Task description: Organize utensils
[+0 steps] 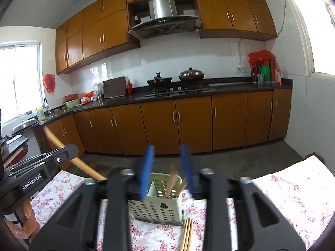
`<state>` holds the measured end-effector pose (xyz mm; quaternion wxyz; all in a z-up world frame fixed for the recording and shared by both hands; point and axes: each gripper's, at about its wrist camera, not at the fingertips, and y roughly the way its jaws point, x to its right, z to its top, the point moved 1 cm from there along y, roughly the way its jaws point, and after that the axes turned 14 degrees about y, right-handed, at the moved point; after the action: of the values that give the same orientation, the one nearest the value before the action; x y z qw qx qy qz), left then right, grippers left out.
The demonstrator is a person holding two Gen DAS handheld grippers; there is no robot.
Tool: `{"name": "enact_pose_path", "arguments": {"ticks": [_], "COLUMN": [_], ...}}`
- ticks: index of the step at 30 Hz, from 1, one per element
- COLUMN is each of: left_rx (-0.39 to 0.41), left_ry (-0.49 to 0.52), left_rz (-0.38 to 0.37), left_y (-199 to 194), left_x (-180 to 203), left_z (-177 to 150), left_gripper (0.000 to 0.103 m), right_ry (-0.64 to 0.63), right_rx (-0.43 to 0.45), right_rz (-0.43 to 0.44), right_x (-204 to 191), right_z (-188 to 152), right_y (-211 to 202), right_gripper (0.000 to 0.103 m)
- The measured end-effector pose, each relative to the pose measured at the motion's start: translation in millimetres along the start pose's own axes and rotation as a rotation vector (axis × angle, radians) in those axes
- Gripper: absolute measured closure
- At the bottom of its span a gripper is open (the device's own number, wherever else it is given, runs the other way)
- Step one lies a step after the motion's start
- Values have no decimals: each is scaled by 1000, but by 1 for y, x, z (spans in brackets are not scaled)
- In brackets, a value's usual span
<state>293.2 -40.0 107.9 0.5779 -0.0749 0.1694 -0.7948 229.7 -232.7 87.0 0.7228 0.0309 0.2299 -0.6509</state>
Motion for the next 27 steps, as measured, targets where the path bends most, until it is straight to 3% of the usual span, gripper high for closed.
{"name": "enact_pose_path", "arguments": {"ticks": [7, 10, 13, 16, 17, 19, 23, 27], "left_rx": [87, 74, -21, -155, -213, -291, -391, -441], "left_ry": [-21, -8, 13, -2, -19, -53, -97, -117], "left_rz": [24, 70, 124, 130, 122, 104, 68, 30], "left_y": [-53, -80, -86, -74, -67, -59, -49, -42], "left_x": [-12, -19, -25, -32, -35, -39, -38, -30], "left_z": [-2, -20, -60, -107, -126, -157, -197, -217], "left_gripper": [80, 77, 74, 74, 74, 75, 77, 79], "right_ry": [24, 27, 40, 75, 92, 128, 115, 102], "right_rx": [89, 89, -27, -269, -332, -470, -562, -598], "right_rz": [2, -33, -95, -153, -157, -155, -166, -181], "right_x": [6, 20, 43, 70, 76, 86, 85, 83], "right_z": [12, -1, -33, -89, -103, -139, -172, -183], "right_y": [-48, -70, -68, -38, -31, -15, 1, 9], "right_gripper": [68, 68, 68, 76, 83, 87, 88, 90]}}
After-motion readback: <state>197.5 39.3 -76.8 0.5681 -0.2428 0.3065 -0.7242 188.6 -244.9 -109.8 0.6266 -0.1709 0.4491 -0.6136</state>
